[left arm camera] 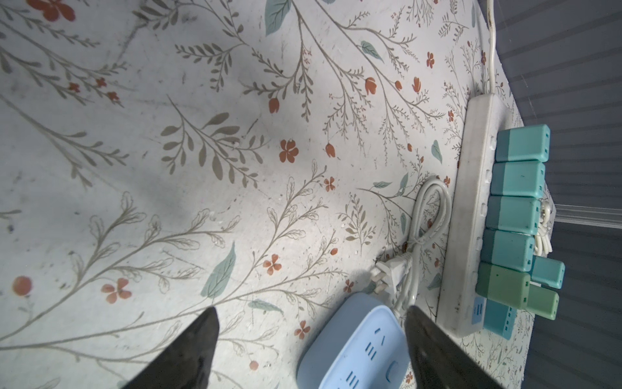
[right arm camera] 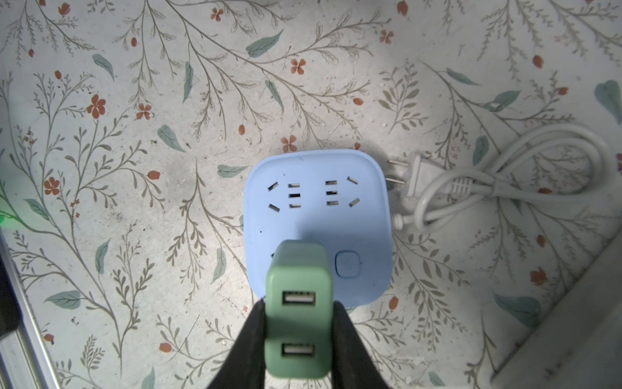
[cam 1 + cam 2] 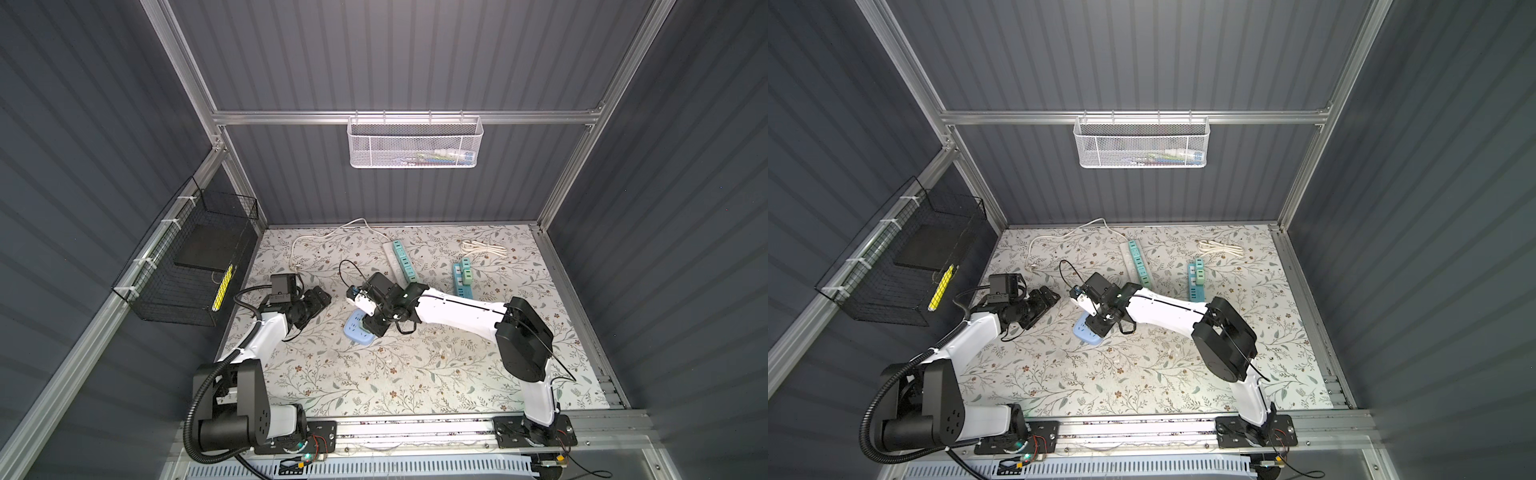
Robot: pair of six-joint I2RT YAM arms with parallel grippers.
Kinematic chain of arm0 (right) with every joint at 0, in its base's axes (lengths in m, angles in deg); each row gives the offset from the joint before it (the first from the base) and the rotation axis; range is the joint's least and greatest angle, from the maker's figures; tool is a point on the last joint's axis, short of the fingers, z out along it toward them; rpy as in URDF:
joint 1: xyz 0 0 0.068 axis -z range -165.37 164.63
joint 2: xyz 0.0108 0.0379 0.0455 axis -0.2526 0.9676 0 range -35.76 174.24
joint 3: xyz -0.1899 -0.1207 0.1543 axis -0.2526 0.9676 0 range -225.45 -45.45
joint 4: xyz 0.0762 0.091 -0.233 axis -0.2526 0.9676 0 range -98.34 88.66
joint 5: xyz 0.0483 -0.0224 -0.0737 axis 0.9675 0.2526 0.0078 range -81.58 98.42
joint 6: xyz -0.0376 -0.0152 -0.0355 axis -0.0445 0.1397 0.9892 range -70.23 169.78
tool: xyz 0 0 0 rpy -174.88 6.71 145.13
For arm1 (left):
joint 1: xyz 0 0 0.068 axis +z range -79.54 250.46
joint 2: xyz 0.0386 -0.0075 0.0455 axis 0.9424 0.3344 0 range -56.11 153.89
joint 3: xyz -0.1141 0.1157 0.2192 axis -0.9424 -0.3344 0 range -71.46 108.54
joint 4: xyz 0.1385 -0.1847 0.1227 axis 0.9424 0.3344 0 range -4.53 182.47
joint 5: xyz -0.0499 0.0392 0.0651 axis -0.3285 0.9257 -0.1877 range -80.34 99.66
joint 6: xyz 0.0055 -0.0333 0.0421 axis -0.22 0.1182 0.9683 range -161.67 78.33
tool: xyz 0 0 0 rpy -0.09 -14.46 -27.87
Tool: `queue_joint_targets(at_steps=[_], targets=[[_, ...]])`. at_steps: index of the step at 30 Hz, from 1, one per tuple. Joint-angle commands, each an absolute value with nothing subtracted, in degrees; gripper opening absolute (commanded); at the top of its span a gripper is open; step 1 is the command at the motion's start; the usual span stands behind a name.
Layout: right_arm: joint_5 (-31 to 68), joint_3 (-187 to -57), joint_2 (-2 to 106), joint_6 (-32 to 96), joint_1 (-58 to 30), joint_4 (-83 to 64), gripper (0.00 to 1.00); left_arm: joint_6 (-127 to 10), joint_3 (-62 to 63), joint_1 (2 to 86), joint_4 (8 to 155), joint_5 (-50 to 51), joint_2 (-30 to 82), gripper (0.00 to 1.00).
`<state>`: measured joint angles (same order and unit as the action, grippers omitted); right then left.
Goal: Insert the plug
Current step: 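Align the held adapter above the blue cube's socket with the right gripper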
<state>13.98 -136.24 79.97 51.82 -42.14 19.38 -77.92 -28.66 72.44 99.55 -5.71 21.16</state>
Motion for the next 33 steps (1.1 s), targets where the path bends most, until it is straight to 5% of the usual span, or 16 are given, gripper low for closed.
queue_joint_targets(at_steps=[1, 33], targets=[[12.8, -135.2, 80.6, 51.4, -42.2, 19.4, 0.17, -77.4, -27.2, 72.8, 99.4, -7.2, 21.4, 0.87], [9.9, -134.2, 81.9, 54.2, -44.1, 23.2, 0.17, -77.3, -27.0, 73.1, 99.3, -7.9, 21.8, 0.86]])
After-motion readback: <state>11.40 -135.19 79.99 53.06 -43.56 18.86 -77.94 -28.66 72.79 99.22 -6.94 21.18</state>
